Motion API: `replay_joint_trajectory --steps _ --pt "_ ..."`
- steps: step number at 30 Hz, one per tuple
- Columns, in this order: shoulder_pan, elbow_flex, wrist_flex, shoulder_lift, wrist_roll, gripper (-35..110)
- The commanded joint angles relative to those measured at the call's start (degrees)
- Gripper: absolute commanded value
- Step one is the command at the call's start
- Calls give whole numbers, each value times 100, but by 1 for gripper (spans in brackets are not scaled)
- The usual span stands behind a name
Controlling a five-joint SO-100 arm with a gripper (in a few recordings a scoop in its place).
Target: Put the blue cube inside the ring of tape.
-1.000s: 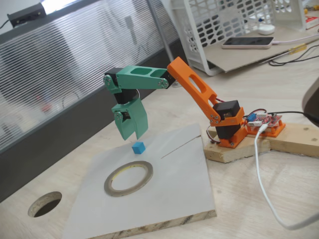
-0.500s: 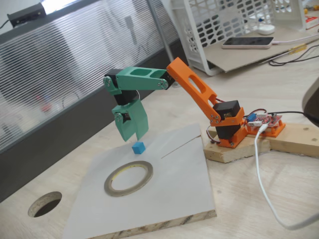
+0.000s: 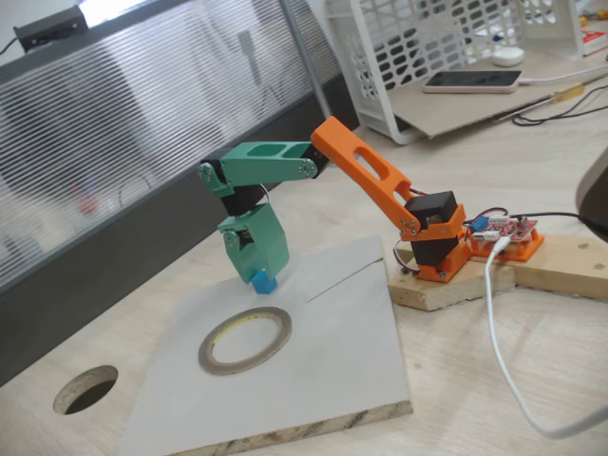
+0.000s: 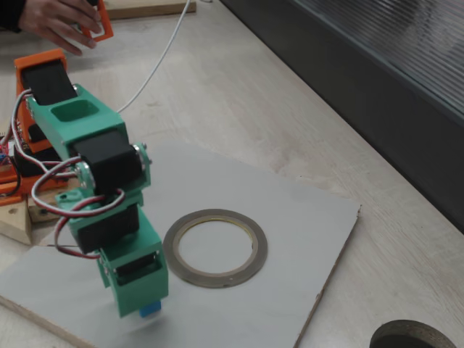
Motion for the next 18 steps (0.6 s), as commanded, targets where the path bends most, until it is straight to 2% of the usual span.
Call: replay_joint_trajectory --steps 1,7,14,18 --pt "79 -18 0 88 35 36" --pt "70 -18 0 79 26 35" --pt "62 -70 -9 79 26 17" --pt "62 -70 -9 79 26 13"
